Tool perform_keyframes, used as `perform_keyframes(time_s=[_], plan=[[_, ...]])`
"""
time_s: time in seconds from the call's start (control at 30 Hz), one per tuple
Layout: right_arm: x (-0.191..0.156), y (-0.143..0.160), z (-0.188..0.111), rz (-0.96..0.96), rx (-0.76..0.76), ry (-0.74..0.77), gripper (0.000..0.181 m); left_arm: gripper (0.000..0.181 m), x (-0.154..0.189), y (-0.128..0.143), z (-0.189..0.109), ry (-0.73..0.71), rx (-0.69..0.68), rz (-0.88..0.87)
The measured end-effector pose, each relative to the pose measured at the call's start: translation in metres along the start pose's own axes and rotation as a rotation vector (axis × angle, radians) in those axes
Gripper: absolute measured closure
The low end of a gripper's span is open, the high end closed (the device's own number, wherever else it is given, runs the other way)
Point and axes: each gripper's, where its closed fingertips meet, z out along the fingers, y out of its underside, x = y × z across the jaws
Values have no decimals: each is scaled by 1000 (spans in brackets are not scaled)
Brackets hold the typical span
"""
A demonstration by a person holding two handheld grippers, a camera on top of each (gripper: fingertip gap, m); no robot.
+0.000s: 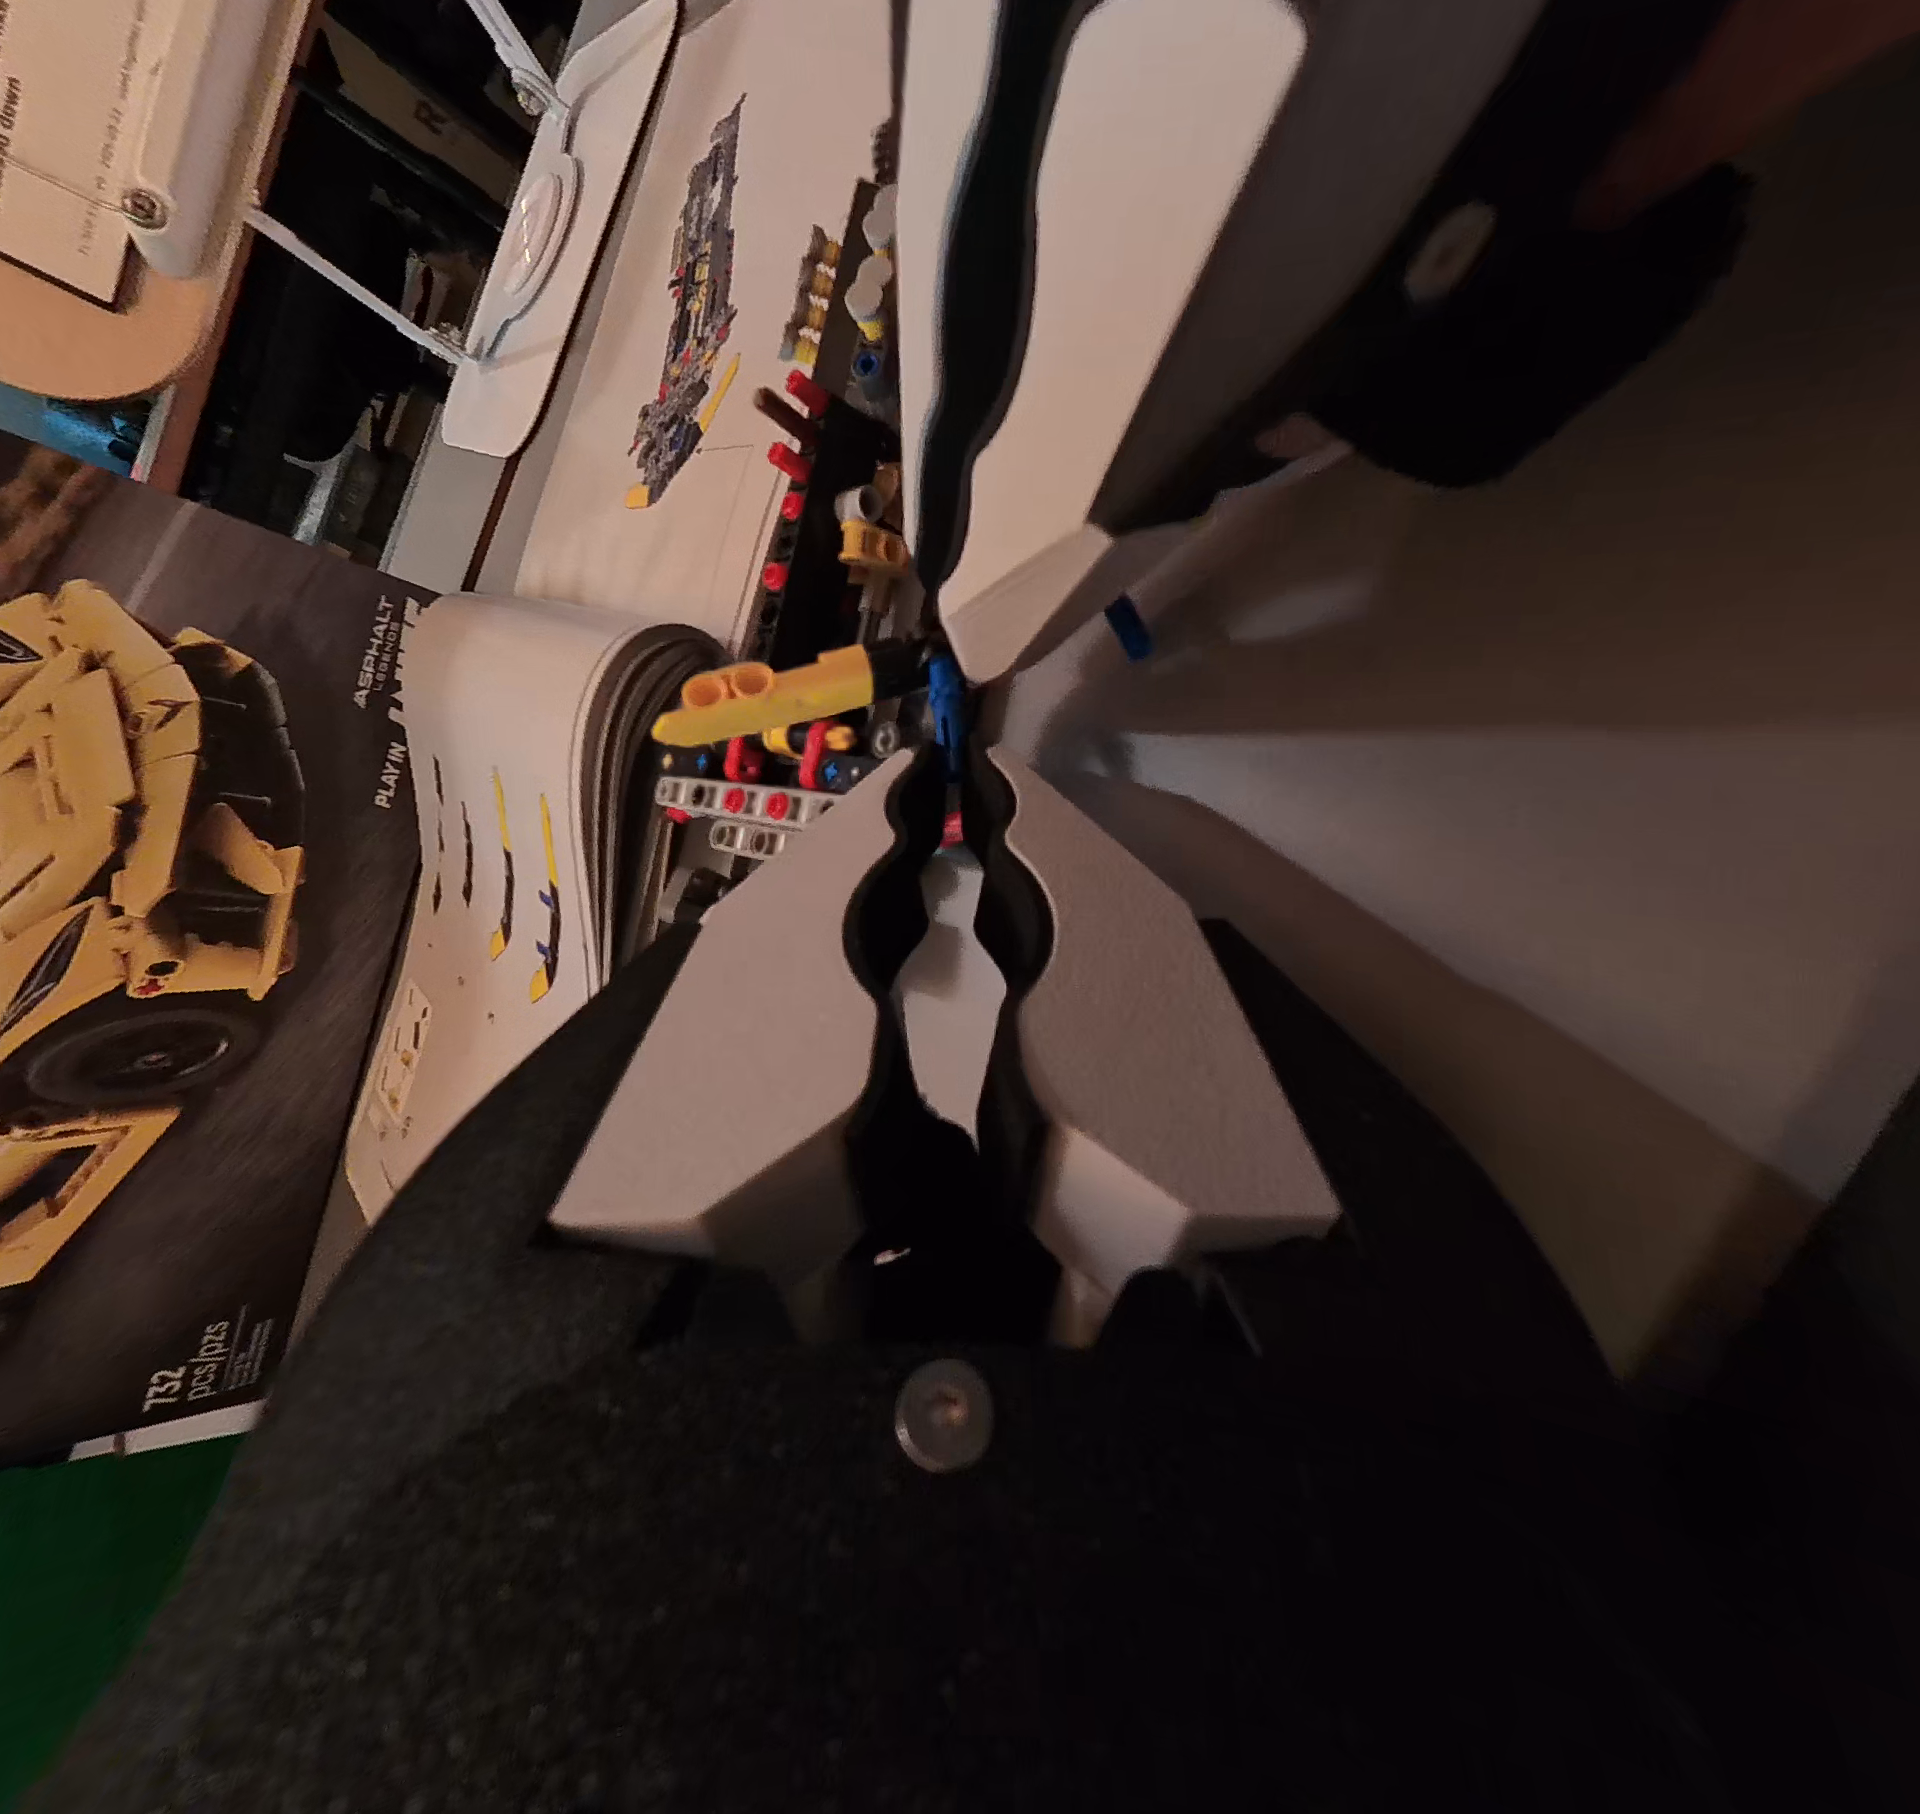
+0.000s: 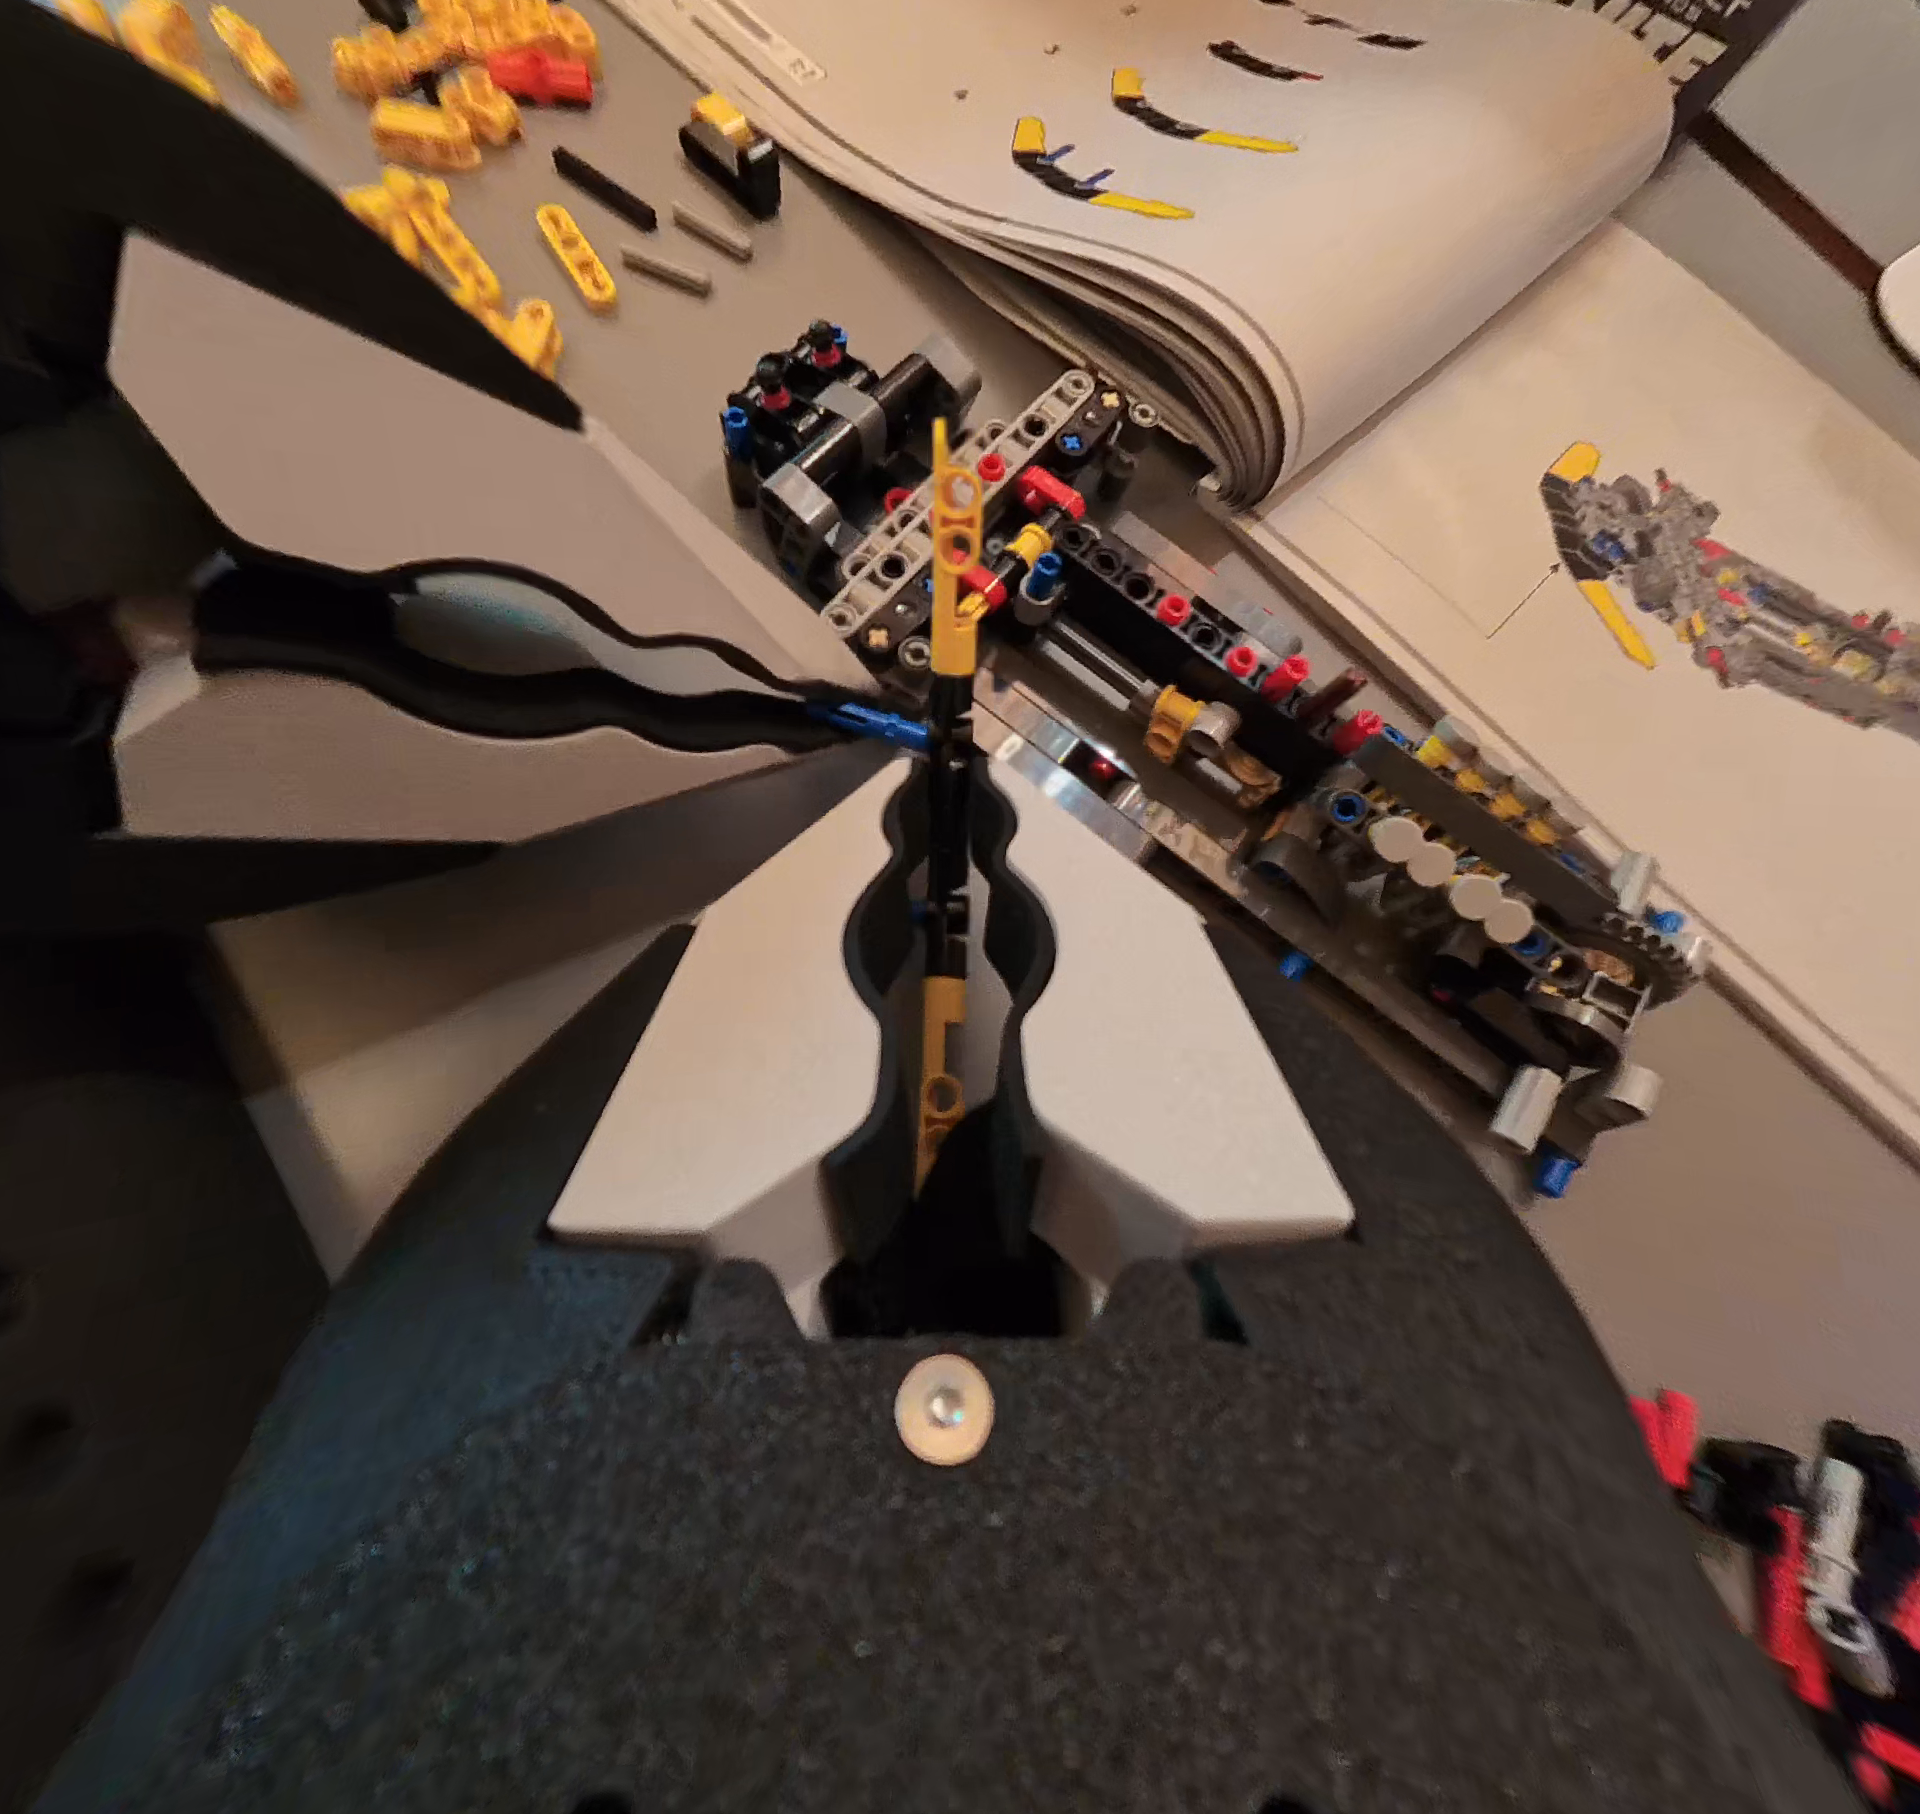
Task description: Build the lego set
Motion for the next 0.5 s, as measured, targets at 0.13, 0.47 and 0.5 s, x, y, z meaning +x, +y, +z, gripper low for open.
perform_keyframes(time_s=[0.13,0.47,0.5], plan=[[0,-2,0,40,13,-23,175,180,-1,1,1,-9,-8,7],[0,-1,1,47,8,-32,175,179,1,4,2,26,-21,-24],[-1,0,1,36,3,-26,175,180,3,4,3,44,-20,-43]])
